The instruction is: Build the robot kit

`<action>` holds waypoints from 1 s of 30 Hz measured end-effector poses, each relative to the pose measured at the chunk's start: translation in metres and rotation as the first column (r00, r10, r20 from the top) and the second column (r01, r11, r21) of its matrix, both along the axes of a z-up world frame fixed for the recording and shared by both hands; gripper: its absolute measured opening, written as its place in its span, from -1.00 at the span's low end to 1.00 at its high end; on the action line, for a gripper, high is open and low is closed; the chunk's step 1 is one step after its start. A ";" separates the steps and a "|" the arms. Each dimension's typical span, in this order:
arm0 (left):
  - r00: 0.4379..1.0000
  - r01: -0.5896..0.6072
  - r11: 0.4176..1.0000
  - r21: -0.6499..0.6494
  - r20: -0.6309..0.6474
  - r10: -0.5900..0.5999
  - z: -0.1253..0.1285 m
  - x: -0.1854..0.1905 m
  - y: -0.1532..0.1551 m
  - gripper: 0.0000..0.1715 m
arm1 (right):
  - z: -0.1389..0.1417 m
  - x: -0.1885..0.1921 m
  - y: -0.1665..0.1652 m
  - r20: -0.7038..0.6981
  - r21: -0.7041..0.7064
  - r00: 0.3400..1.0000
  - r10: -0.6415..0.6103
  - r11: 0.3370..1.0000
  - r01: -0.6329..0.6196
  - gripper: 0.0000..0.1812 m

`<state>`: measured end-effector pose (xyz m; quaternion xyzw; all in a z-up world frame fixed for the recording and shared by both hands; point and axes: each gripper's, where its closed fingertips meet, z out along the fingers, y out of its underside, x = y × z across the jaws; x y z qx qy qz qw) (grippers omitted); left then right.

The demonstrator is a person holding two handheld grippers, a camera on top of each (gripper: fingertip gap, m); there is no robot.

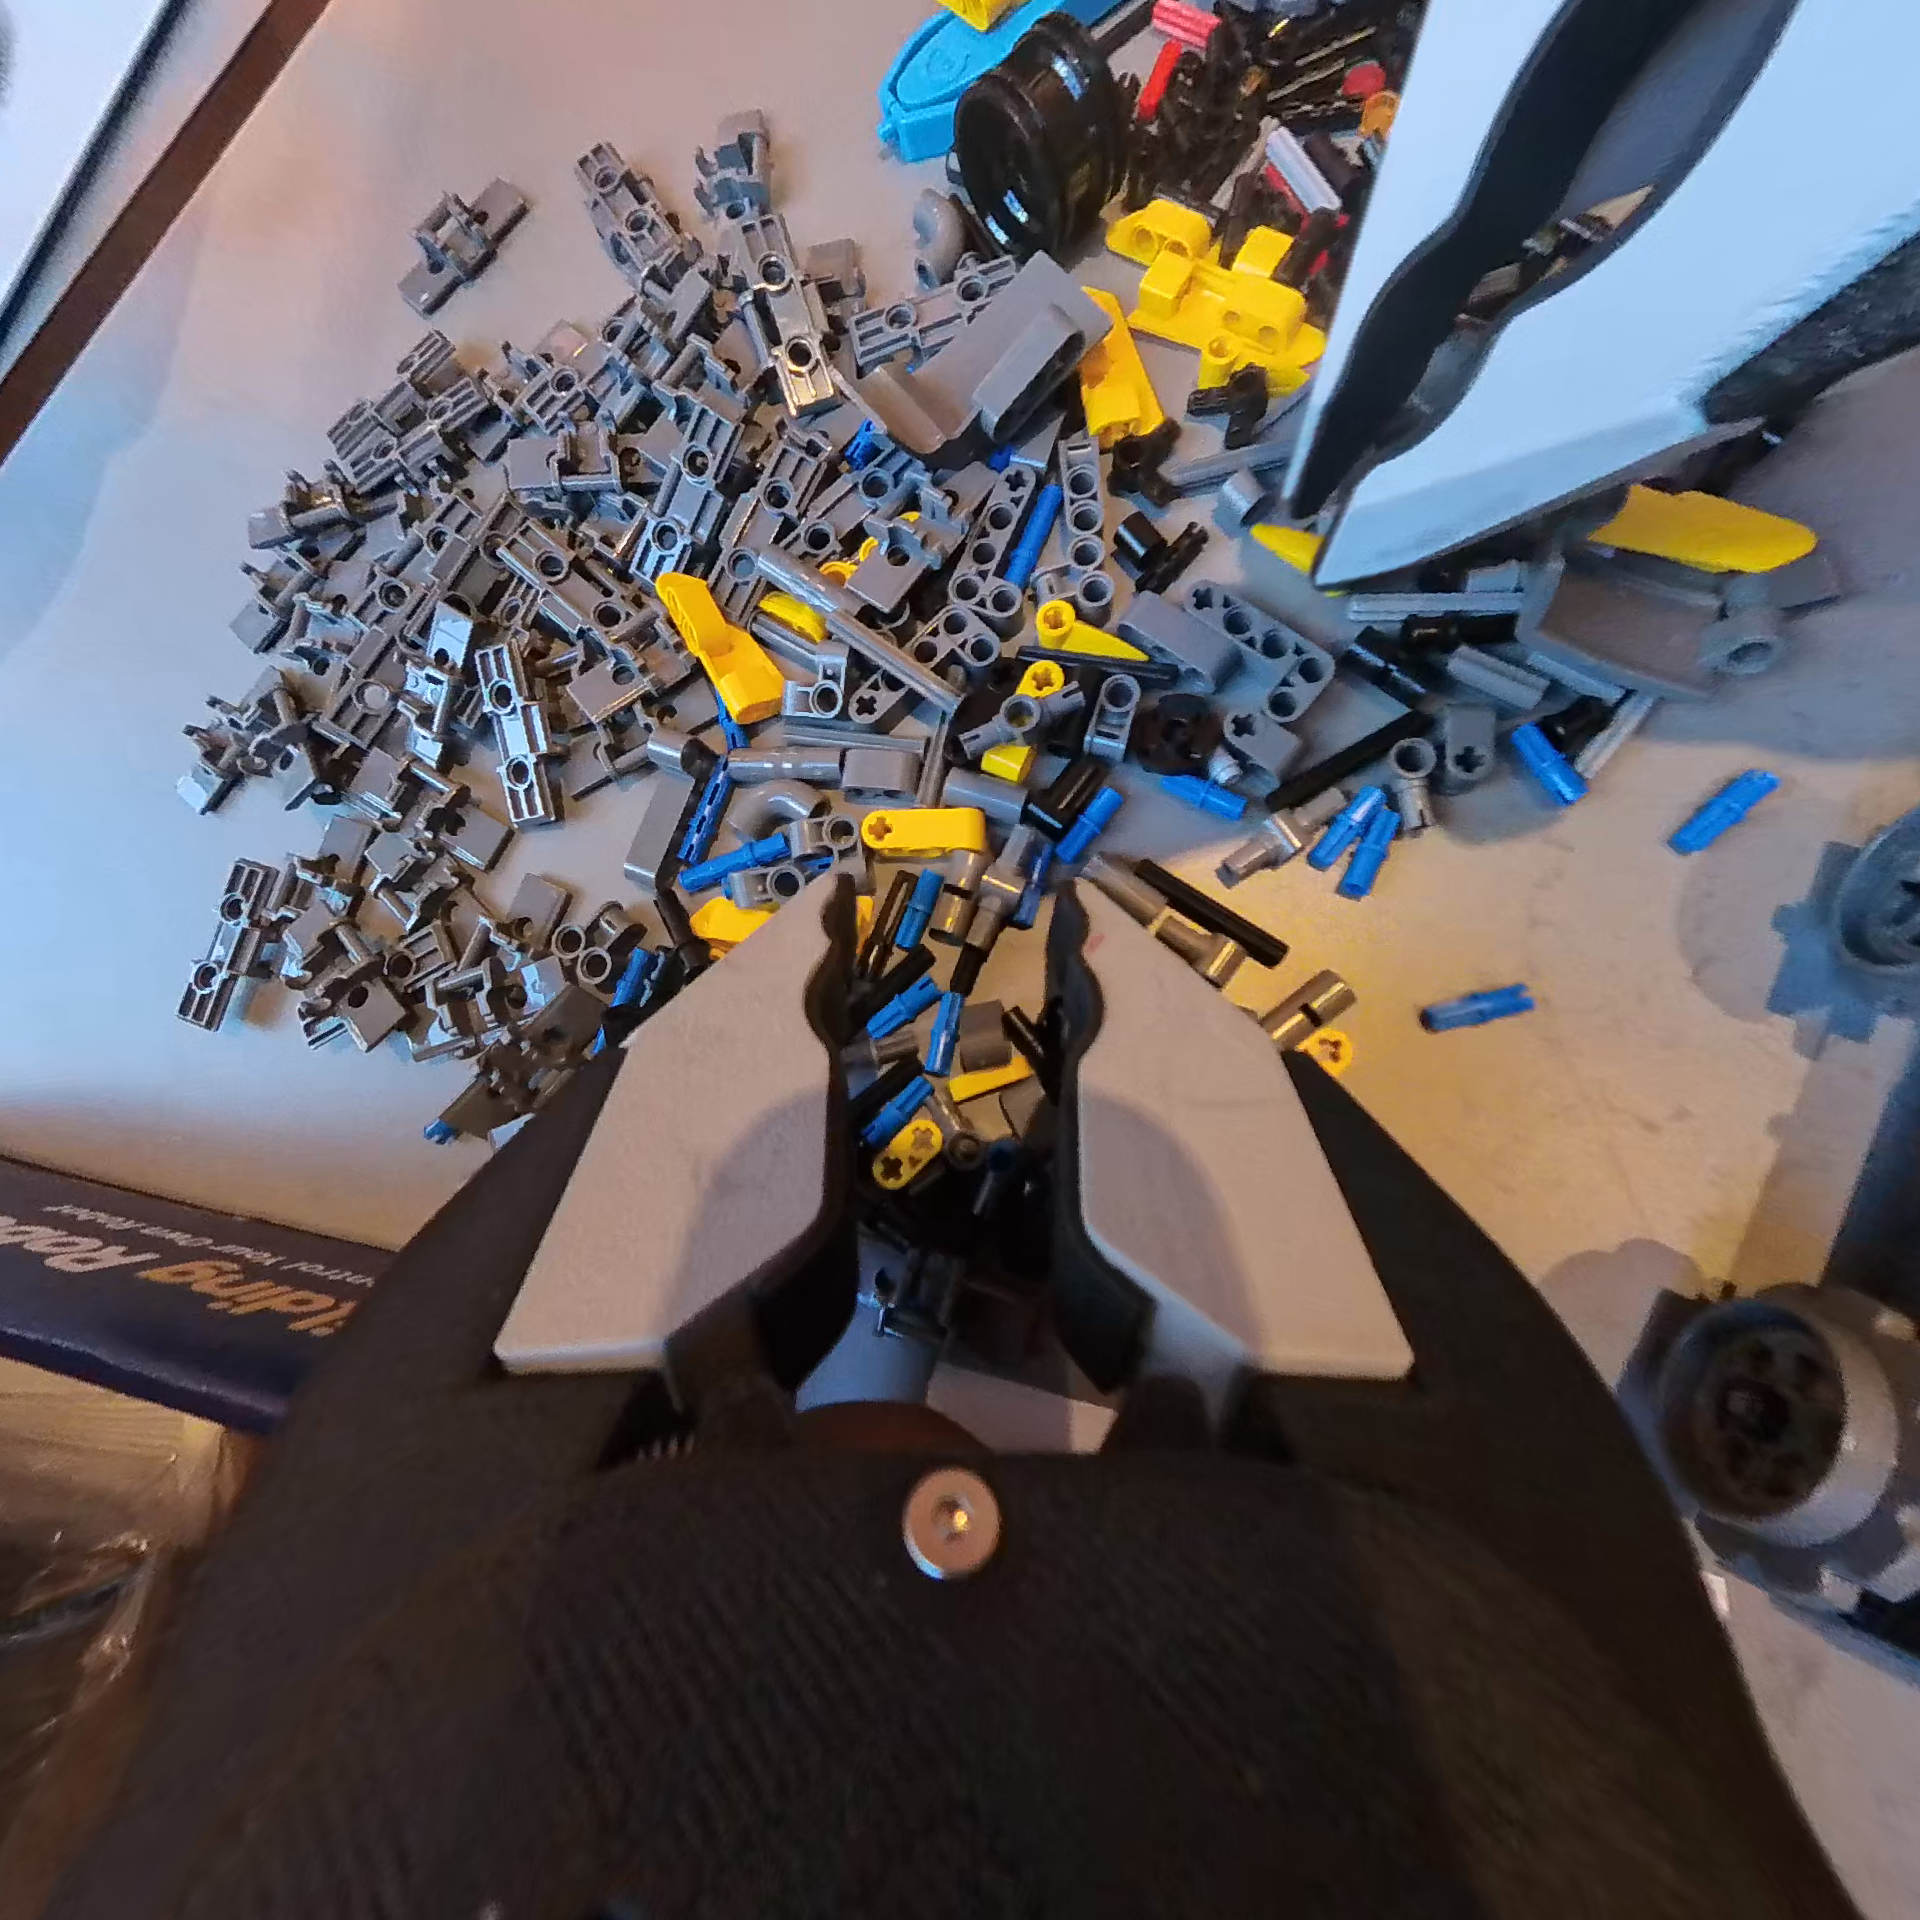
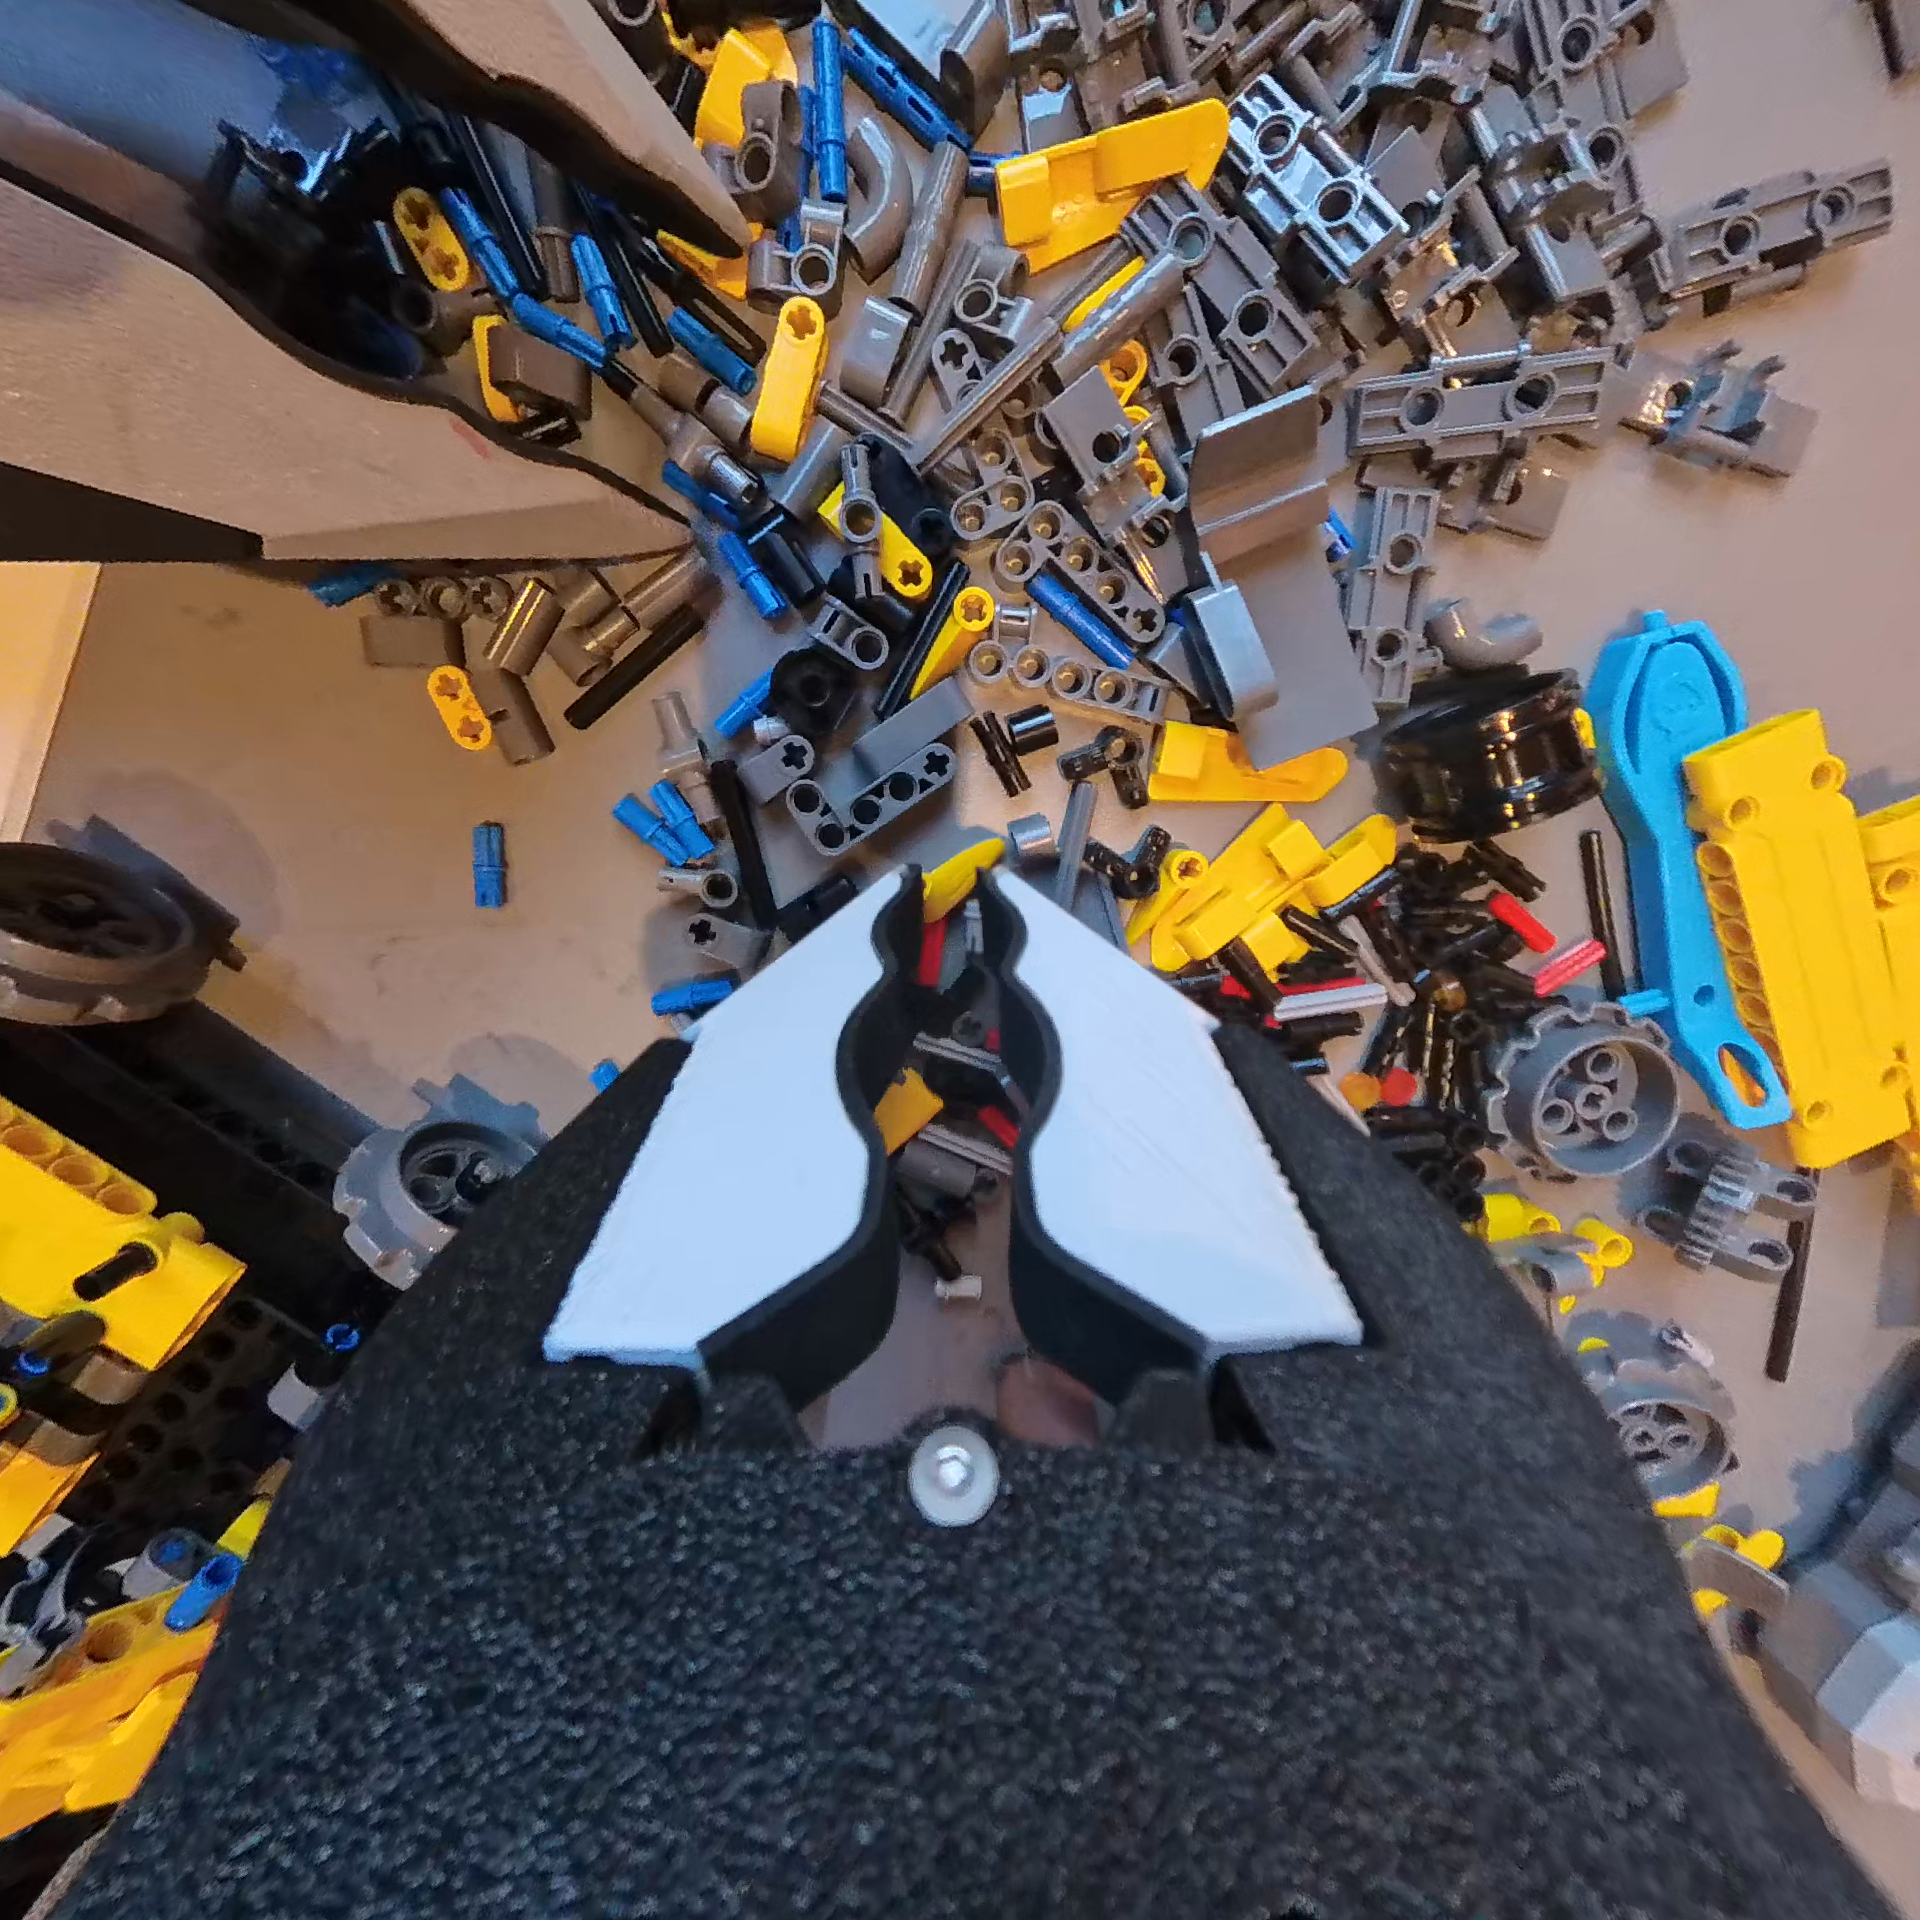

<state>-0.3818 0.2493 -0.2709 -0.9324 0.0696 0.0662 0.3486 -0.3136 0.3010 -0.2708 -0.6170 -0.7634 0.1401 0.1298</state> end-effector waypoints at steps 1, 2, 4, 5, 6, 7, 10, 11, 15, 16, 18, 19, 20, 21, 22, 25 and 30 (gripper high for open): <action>1.000 0.001 1.000 0.000 -0.002 -0.001 0.000 0.000 0.000 -0.57 | 0.001 0.001 0.000 0.001 0.000 1.000 -0.002 1.000 0.002 -0.88; 1.000 0.001 1.000 0.002 -0.004 -0.001 0.001 0.001 0.000 -0.57 | 0.001 0.001 -0.001 -0.001 -0.005 1.000 -0.002 1.000 0.002 -0.86; 1.000 0.005 1.000 0.007 -0.009 -0.005 0.001 0.001 0.001 -0.57 | 0.001 0.002 -0.004 -0.003 -0.018 1.000 0.001 1.000 -0.001 -0.84; 1.000 0.005 1.000 0.008 -0.011 -0.005 0.002 0.001 0.001 -0.57 | 0.000 0.003 -0.005 0.003 -0.016 1.000 0.002 1.000 -0.002 -0.83; 1.000 0.006 1.000 0.009 -0.014 -0.006 0.002 0.002 0.001 -0.57 | -0.003 0.004 -0.004 0.015 -0.007 1.000 0.002 1.000 -0.002 -0.82; 1.000 0.007 1.000 0.009 -0.016 -0.006 0.002 0.002 0.001 -0.57 | -0.006 0.005 -0.003 0.026 0.003 1.000 0.002 1.000 -0.002 -0.82; 1.000 0.007 1.000 0.014 -0.020 -0.007 0.004 0.002 0.001 -0.57 | -0.006 0.003 -0.003 0.011 0.012 1.000 0.004 1.000 -0.004 -0.98; 1.000 0.007 1.000 0.016 -0.021 -0.007 0.004 0.002 0.001 -0.57 | -0.004 0.002 -0.002 0.002 0.022 1.000 0.003 1.000 -0.003 -0.98; 1.000 0.008 1.000 0.015 -0.020 -0.008 0.004 0.002 0.001 -0.57 | 0.004 0.000 -0.006 -0.023 0.003 1.000 0.004 1.000 -0.004 -0.97; 1.000 0.009 1.000 0.015 -0.022 -0.008 0.004 0.002 0.001 -0.57 | 0.005 -0.001 -0.005 -0.024 0.005 1.000 0.004 1.000 -0.004 -0.98; 1.000 0.009 1.000 0.014 -0.024 -0.009 0.004 0.002 0.001 -0.57 | 0.006 0.000 -0.006 -0.028 0.008 1.000 0.007 1.000 -0.006 -0.98; 1.000 0.010 1.000 0.014 -0.024 -0.009 0.004 0.002 0.001 -0.57 | 0.006 0.000 -0.006 -0.032 0.004 0.999 0.007 1.000 -0.007 -0.98; 1.000 0.010 1.000 0.015 -0.025 -0.010 0.004 0.002 0.001 -0.58 | 0.007 -0.001 -0.007 -0.037 0.000 0.999 0.006 1.000 -0.006 -0.98; 1.000 0.010 1.000 0.017 -0.026 -0.009 0.005 0.002 0.002 -0.57 | 0.007 -0.001 -0.007 -0.046 -0.004 0.999 0.006 1.000 -0.006 -0.99; 1.000 0.009 1.000 0.018 -0.026 -0.009 0.005 0.002 0.002 -0.58 | 0.008 -0.002 -0.008 -0.056 -0.009 0.998 0.007 1.000 -0.007 -0.99; 1.000 0.008 1.000 0.018 -0.026 -0.008 0.005 0.002 0.001 -0.57 | 0.012 -0.002 -0.009 -0.084 -0.026 0.996 0.007 1.000 -0.009 -0.99; 1.000 0.006 1.000 0.016 -0.023 -0.005 0.004 0.001 0.001 -0.58 | 0.019 -0.001 -0.006 -0.116 -0.073 0.993 -0.025 0.997 0.017 -0.99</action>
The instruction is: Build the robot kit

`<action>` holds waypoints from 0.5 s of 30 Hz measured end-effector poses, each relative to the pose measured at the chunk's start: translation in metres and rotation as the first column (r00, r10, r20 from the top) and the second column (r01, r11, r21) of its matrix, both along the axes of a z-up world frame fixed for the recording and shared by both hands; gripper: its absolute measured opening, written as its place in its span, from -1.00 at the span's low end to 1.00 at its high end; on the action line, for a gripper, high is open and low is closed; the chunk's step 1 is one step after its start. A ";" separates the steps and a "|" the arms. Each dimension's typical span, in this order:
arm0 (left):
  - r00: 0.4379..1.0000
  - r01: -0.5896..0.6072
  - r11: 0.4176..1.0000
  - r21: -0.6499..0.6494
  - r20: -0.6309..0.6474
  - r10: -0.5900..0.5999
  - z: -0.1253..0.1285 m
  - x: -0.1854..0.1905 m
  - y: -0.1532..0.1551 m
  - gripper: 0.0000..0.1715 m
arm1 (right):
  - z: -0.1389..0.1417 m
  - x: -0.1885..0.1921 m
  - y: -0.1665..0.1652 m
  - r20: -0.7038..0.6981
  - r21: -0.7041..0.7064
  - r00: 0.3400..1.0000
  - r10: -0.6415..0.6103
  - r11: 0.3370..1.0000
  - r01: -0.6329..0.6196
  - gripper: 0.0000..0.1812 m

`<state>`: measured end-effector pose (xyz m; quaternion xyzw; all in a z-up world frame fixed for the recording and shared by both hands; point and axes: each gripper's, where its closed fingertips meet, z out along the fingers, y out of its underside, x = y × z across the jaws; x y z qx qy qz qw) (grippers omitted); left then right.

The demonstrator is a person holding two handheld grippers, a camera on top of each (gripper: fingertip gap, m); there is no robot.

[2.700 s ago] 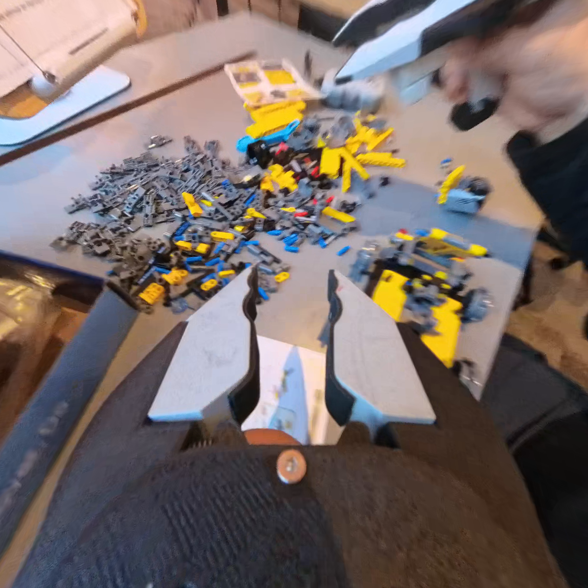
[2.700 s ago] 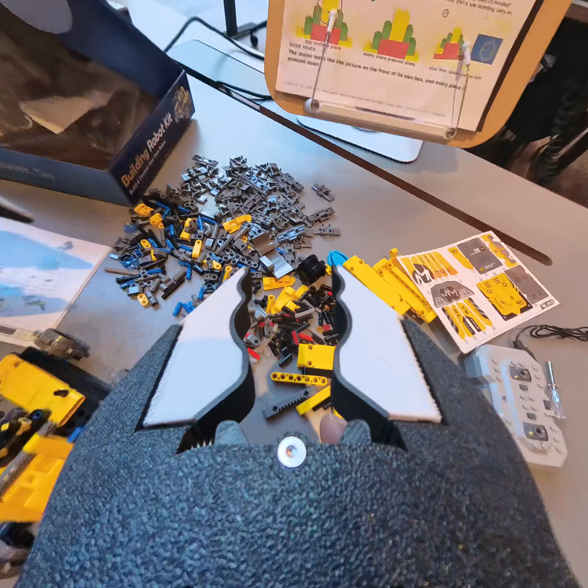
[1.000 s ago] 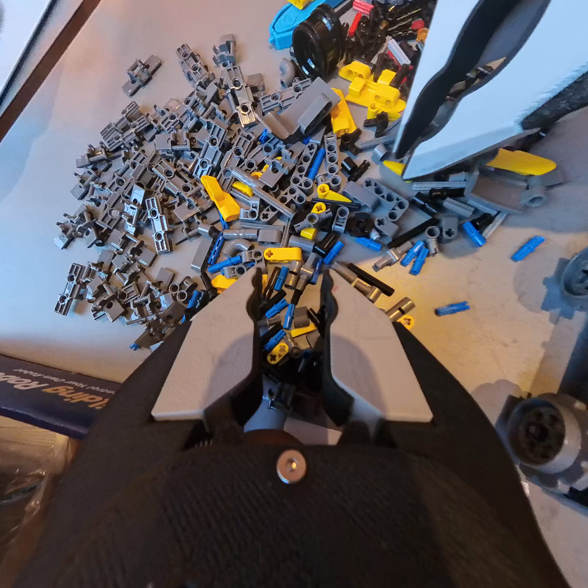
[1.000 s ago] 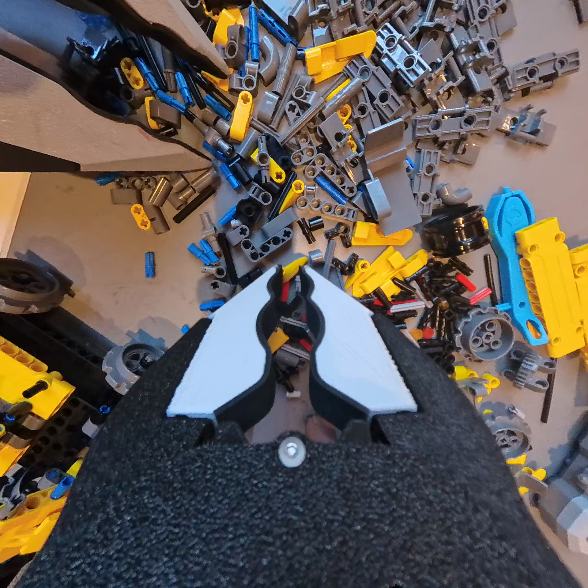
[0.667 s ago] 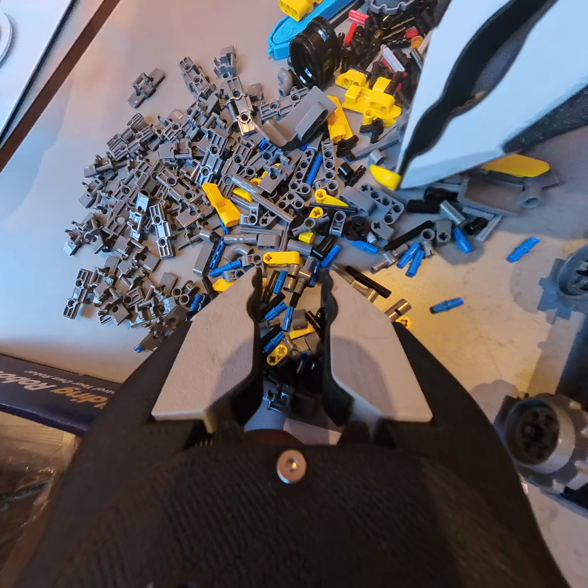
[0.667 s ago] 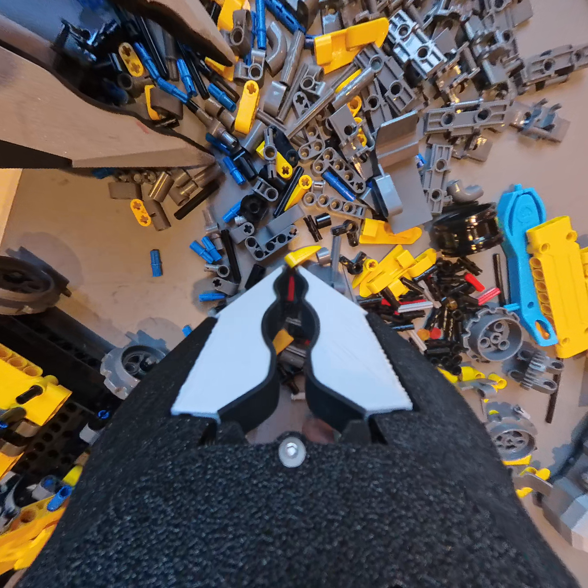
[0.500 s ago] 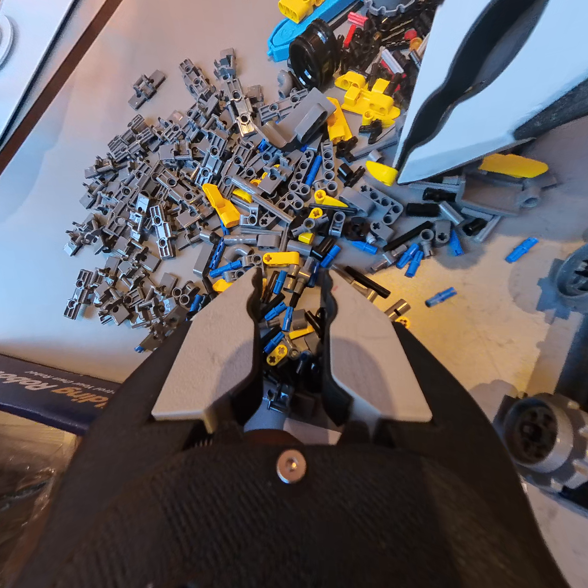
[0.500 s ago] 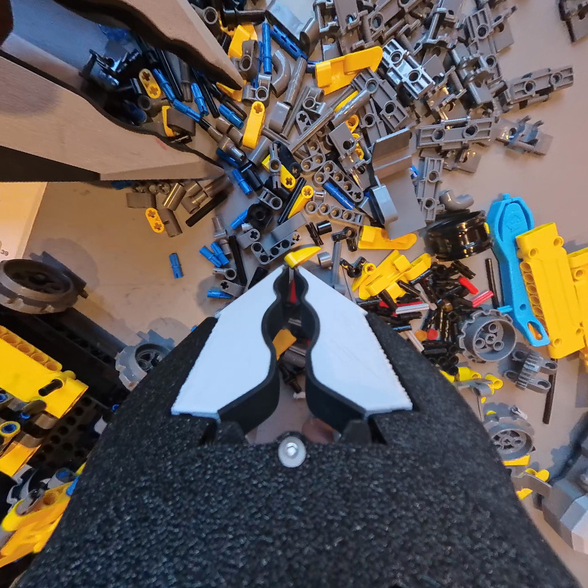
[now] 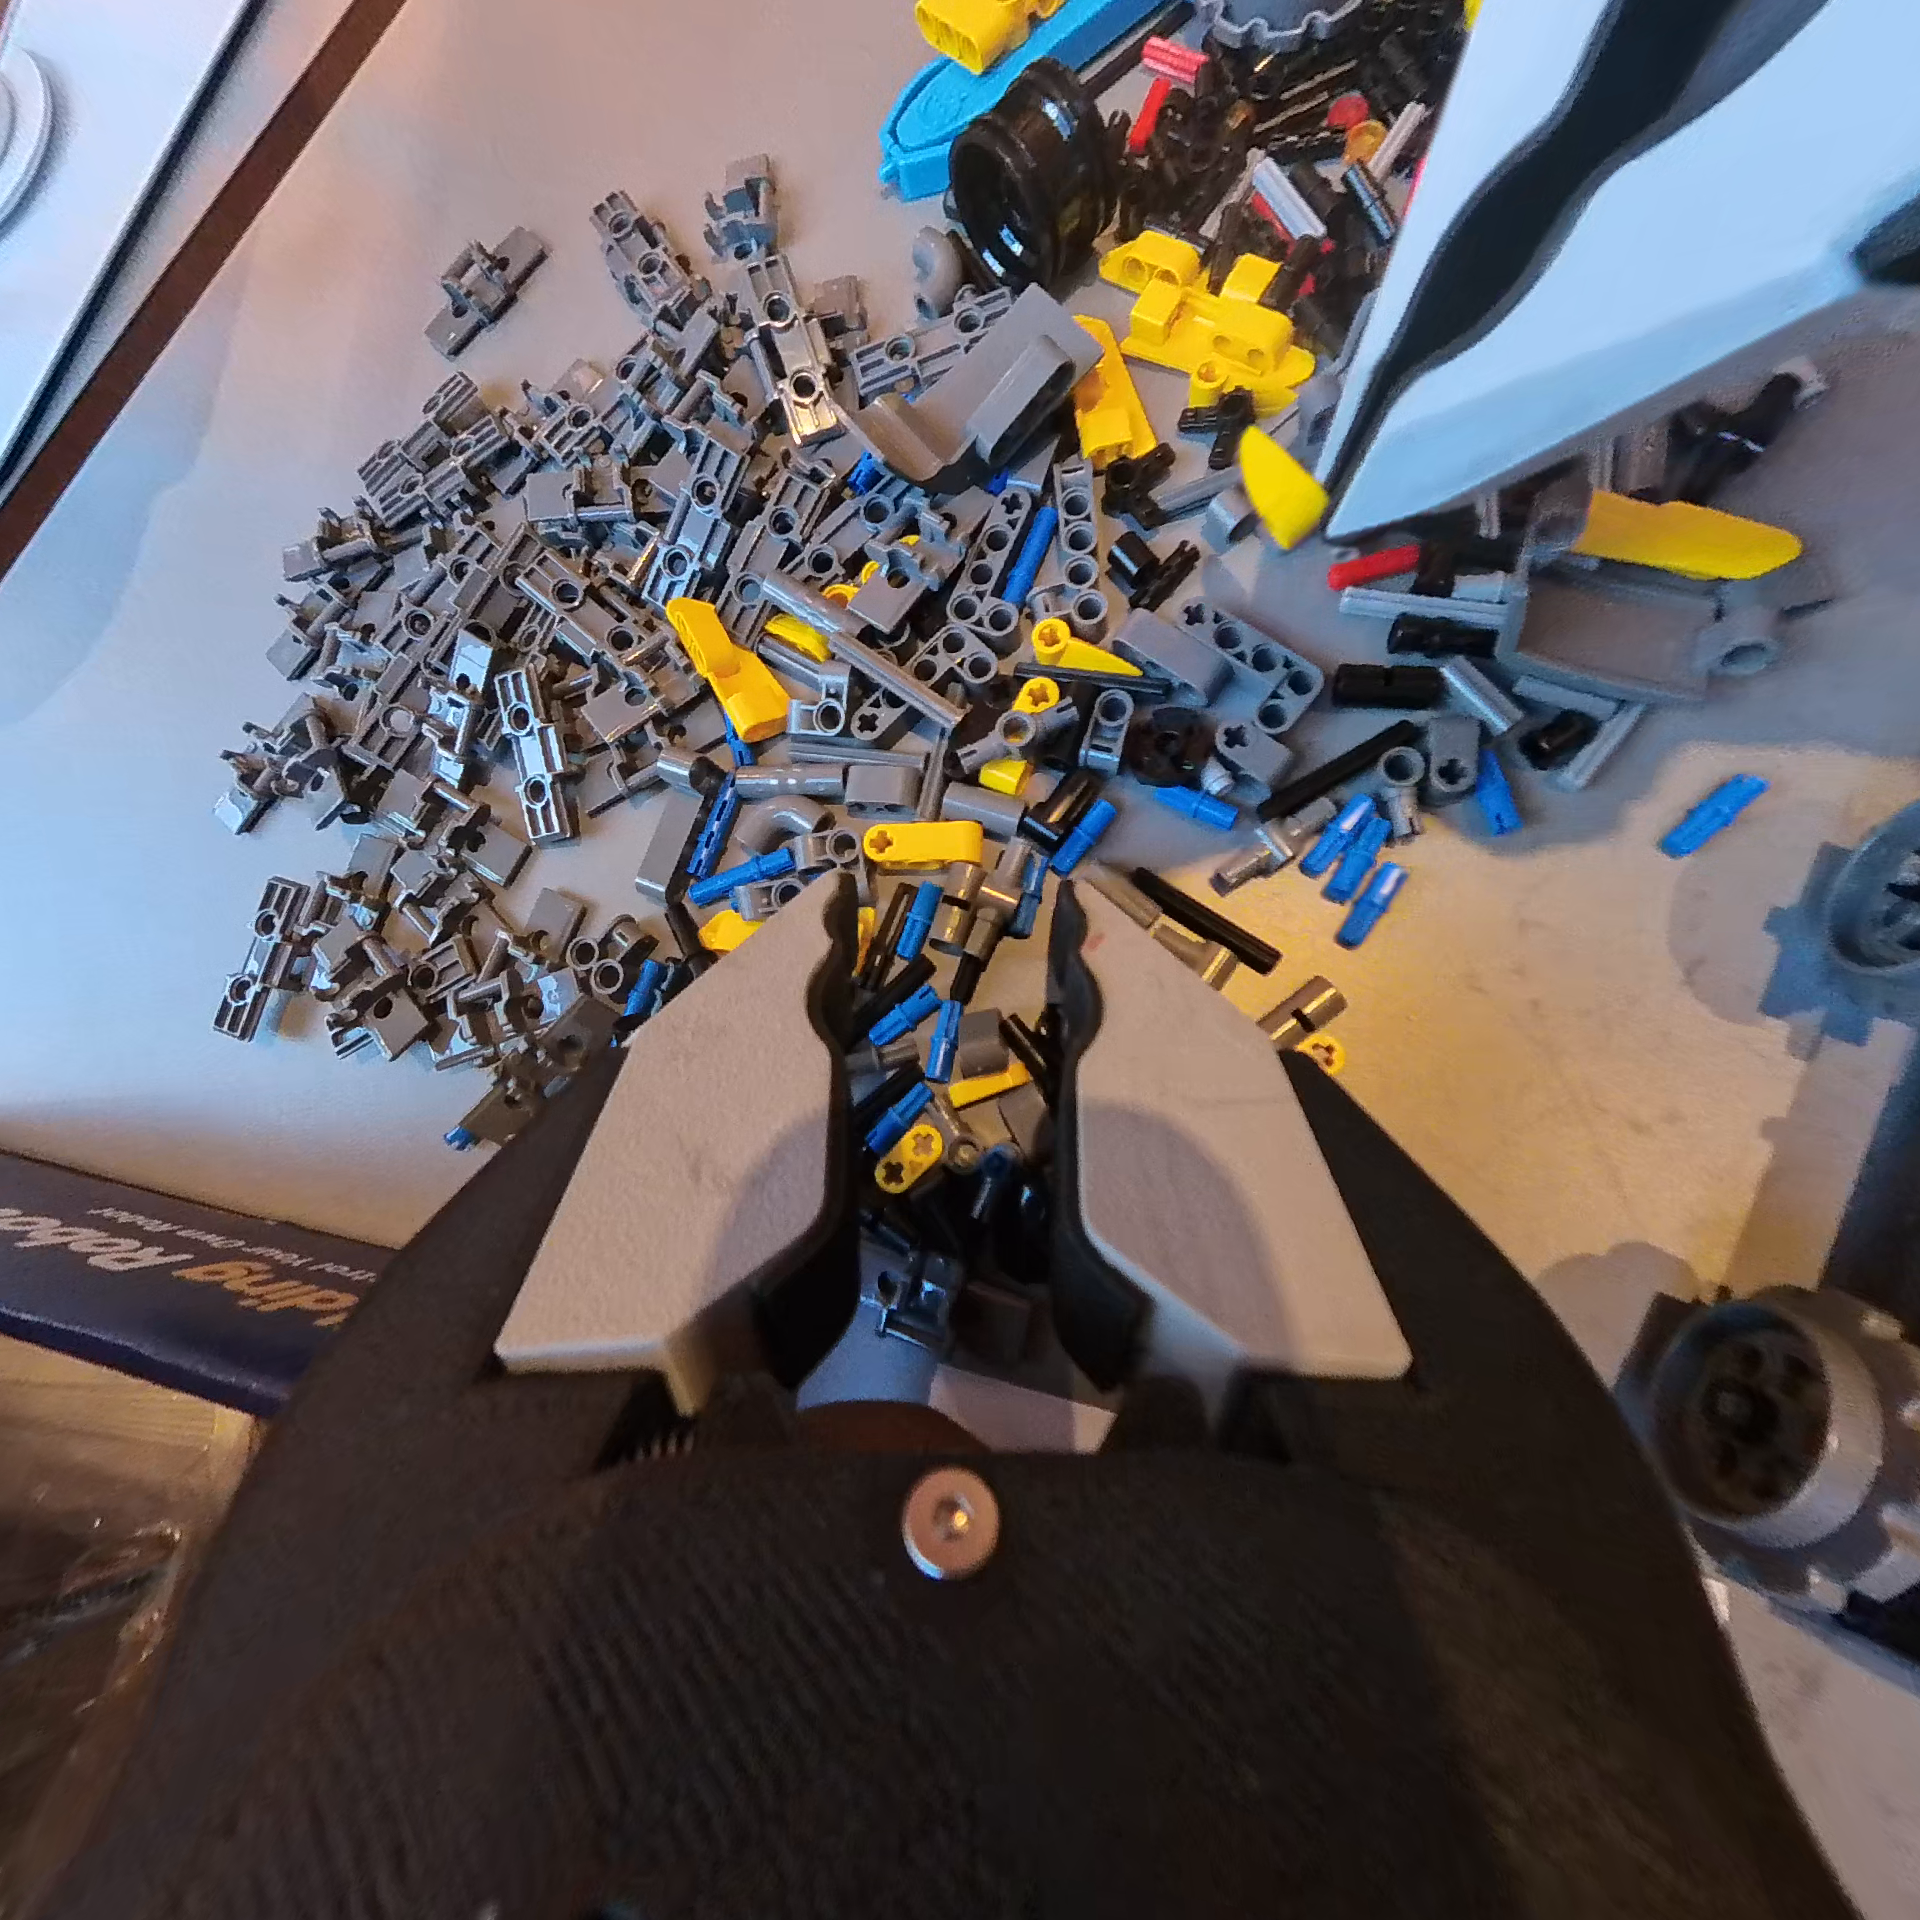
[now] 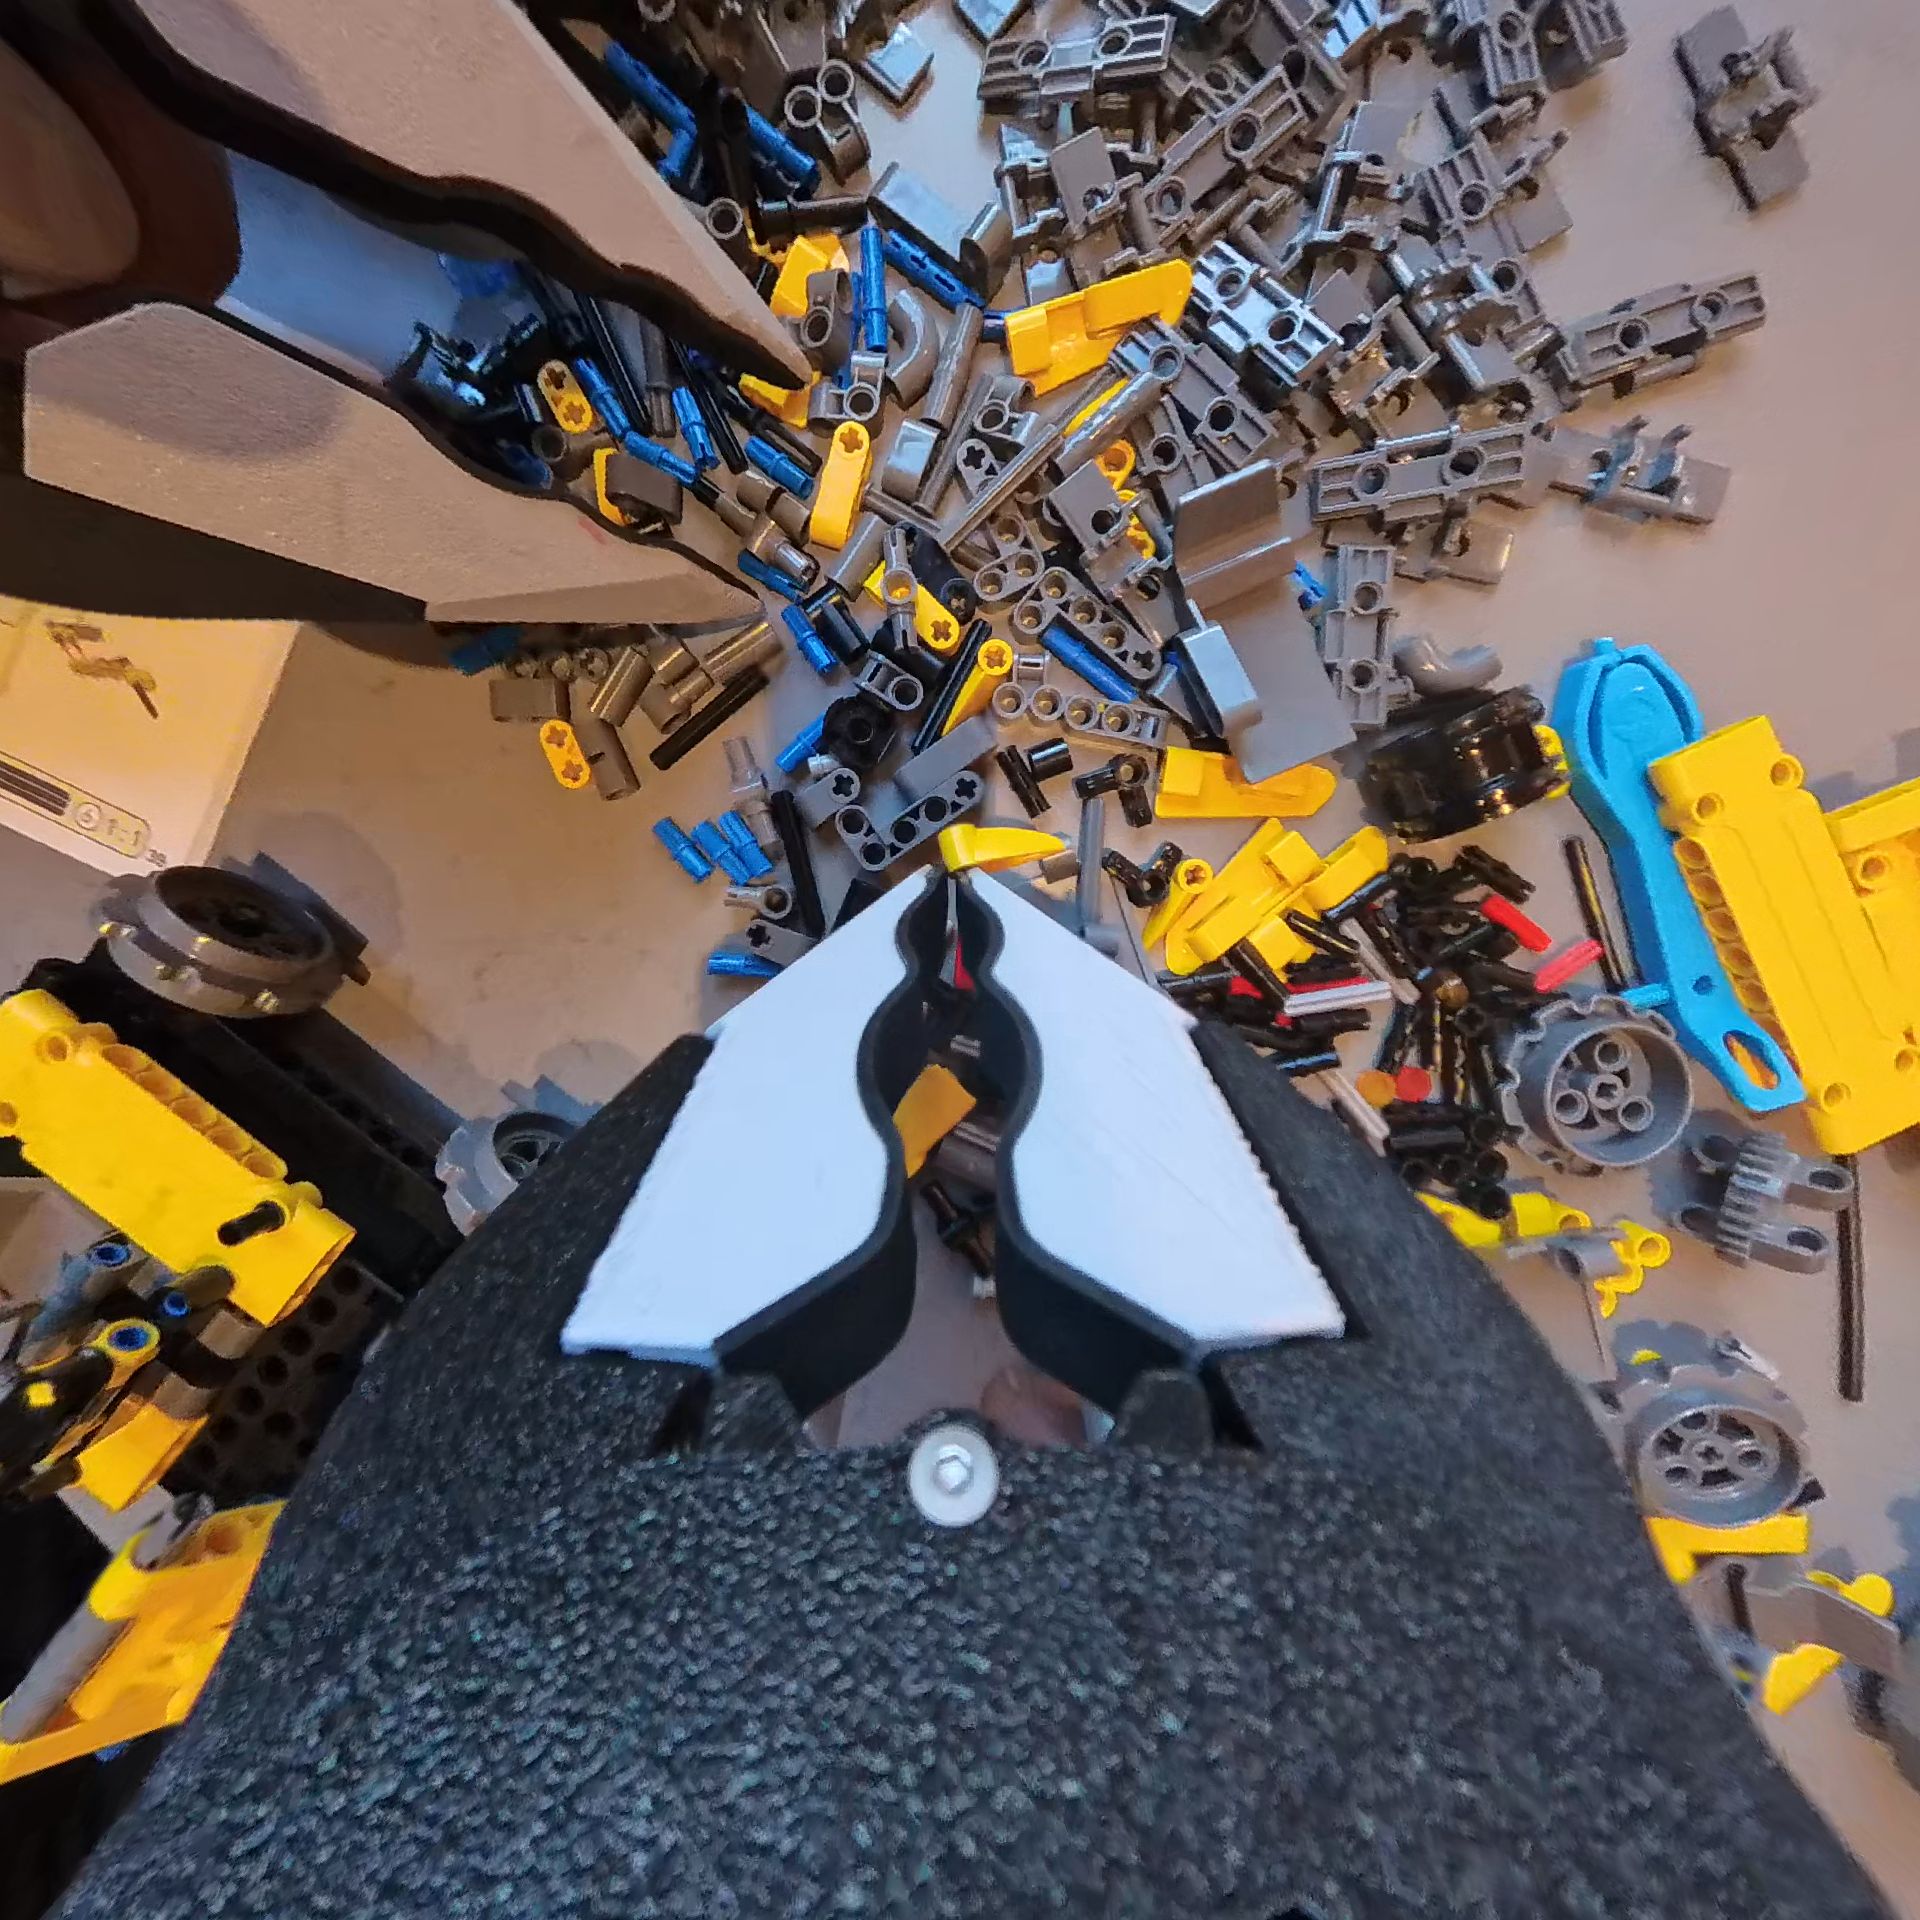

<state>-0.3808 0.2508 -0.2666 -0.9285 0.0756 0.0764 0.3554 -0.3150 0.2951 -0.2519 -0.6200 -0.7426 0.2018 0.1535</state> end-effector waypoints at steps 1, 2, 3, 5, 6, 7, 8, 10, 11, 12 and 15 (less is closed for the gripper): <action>1.000 0.000 1.000 0.000 0.001 0.000 0.000 0.000 0.000 -0.58 | 0.001 0.000 0.000 -0.008 -0.019 1.000 -0.007 1.000 0.006 -0.99; 1.000 0.000 1.000 -0.001 0.001 0.000 0.000 0.000 0.000 -0.58 | 0.002 0.000 0.001 -0.016 -0.034 1.000 -0.014 0.999 0.013 -0.99; 1.000 0.001 1.000 -0.002 0.000 -0.001 -0.001 0.000 0.000 -0.58 | 0.002 0.000 0.002 -0.026 -0.043 0.999 -0.019 0.999 0.017 -0.99; 1.000 0.002 1.000 -0.004 -0.003 -0.002 -0.001 0.000 0.000 -0.58 | 0.000 0.001 0.001 -0.034 -0.058 0.999 -0.009 0.998 0.007 -0.98; 1.000 0.001 1.000 -0.005 -0.004 -0.001 -0.001 0.000 0.000 -0.57 | -0.001 0.002 0.001 -0.036 -0.056 0.999 0.000 0.998 -0.002 -0.98; 1.000 0.001 1.000 -0.004 -0.004 -0.001 -0.001 0.000 0.000 -0.58 | -0.002 0.002 0.000 -0.039 -0.046 0.999 0.008 0.999 -0.010 -0.99; 1.000 0.001 1.000 -0.003 -0.003 -0.001 -0.001 0.000 0.000 -0.58 | -0.002 0.003 0.000 -0.042 -0.034 0.999 0.013 0.999 -0.015 -0.99; 1.000 0.001 1.000 -0.002 -0.002 -0.001 -0.001 0.000 0.000 -0.58 | 0.004 0.003 -0.001 -0.066 -0.019 0.997 0.027 0.999 -0.028 -0.99; 1.000 0.000 1.000 -0.002 -0.002 0.000 -0.001 0.000 0.000 -0.58 | 0.009 0.003 -0.004 -0.086 -0.010 0.995 0.044 0.999 -0.045 -0.99; 1.000 0.000 1.000 -0.002 -0.003 0.000 -0.001 0.000 0.000 -0.58 | 0.014 0.004 -0.006 -0.108 0.011 0.992 0.062 0.998 -0.061 -0.99; 1.000 0.000 1.000 0.002 -0.017 0.000 0.000 -0.001 0.000 -0.58 | 0.036 0.014 -0.005 -0.166 0.099 0.982 0.094 0.992 -0.078 -0.99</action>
